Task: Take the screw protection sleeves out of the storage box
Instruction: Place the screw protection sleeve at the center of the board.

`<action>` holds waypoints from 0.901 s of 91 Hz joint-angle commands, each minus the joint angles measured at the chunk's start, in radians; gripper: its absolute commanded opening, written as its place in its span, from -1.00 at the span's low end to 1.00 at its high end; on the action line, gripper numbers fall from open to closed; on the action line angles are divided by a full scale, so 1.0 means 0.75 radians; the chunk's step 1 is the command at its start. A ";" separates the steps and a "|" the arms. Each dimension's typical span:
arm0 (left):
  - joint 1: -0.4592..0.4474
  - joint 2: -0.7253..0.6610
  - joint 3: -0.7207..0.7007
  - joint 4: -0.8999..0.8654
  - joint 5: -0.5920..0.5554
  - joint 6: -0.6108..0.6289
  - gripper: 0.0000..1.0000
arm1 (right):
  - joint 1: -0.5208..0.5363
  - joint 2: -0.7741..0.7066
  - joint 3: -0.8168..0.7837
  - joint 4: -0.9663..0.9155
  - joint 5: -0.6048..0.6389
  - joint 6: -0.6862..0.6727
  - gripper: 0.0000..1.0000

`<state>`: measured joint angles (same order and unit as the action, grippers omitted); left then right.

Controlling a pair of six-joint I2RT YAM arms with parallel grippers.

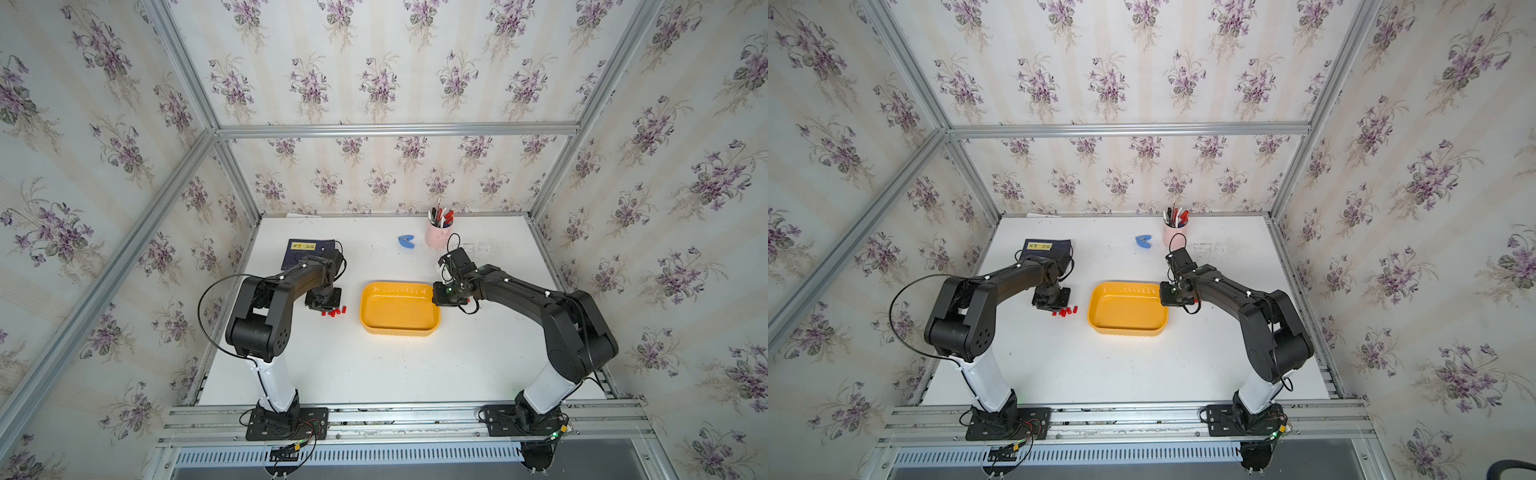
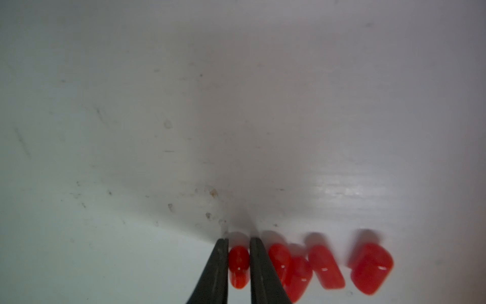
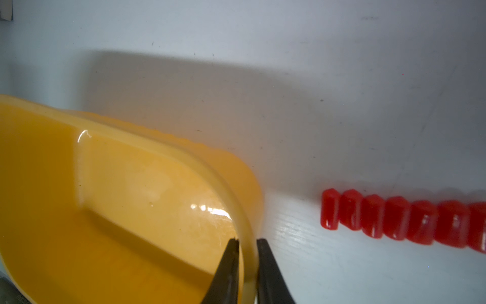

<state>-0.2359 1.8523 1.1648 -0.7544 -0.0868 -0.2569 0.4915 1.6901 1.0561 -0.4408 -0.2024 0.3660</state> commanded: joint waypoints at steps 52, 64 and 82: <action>-0.010 -0.046 -0.009 -0.004 -0.041 -0.002 -0.22 | 0.001 -0.004 -0.009 0.013 -0.010 -0.008 -0.65; -0.010 -0.091 -0.014 -0.018 -0.043 -0.013 -0.17 | 0.001 -0.012 -0.009 0.015 -0.012 -0.007 -0.61; -0.020 -0.196 -0.017 -0.058 -0.032 -0.037 -0.16 | 0.001 -0.013 -0.010 0.015 -0.017 -0.007 -0.61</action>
<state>-0.2447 1.7481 1.1557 -0.7681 -0.1120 -0.2657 0.4915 1.6848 1.0485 -0.4339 -0.2108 0.3660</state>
